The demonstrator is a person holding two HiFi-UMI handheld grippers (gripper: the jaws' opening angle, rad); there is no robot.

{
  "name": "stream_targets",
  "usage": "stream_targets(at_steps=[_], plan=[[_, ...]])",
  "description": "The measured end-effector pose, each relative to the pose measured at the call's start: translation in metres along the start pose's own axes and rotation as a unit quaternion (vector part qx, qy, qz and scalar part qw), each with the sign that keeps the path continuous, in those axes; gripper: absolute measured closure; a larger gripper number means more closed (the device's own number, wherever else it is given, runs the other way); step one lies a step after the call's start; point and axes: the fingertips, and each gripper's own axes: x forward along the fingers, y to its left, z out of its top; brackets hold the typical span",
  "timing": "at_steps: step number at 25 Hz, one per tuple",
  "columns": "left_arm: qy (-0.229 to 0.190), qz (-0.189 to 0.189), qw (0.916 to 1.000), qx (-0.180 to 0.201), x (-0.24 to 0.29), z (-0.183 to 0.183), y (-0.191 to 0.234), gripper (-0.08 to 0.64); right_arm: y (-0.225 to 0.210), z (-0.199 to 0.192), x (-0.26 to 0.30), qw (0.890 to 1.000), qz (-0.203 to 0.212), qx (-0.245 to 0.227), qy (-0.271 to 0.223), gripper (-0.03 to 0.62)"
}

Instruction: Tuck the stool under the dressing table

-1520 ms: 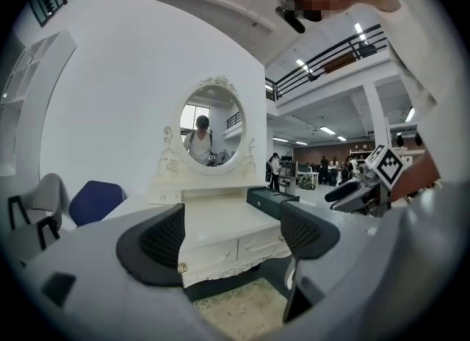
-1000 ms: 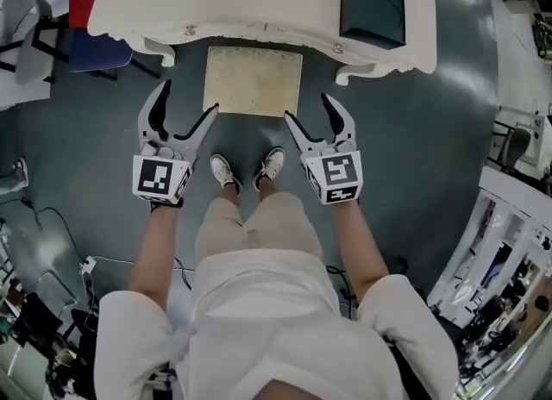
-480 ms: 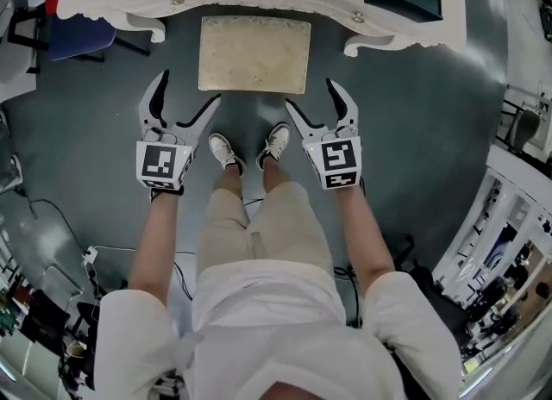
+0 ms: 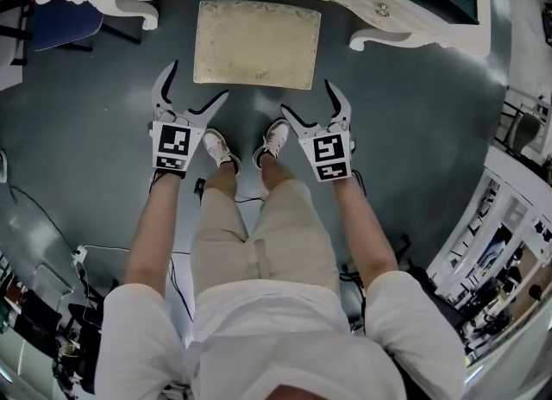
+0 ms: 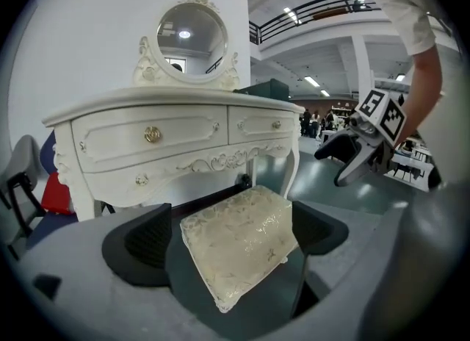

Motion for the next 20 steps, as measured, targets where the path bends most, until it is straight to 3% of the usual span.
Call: stream_targets(at_steps=[12,20], plan=[[0.074,0.007,0.9971,-0.016,0.062,-0.128,-0.005,0.048,-0.021,-0.106,0.088,0.997,-0.025,-0.029,0.068,0.161],[0.092,-0.002,0.9957,-0.008,0.094,-0.174,-0.014,0.044,-0.029,-0.150,0.117,0.995,-0.021,-0.021,0.094,0.166]])
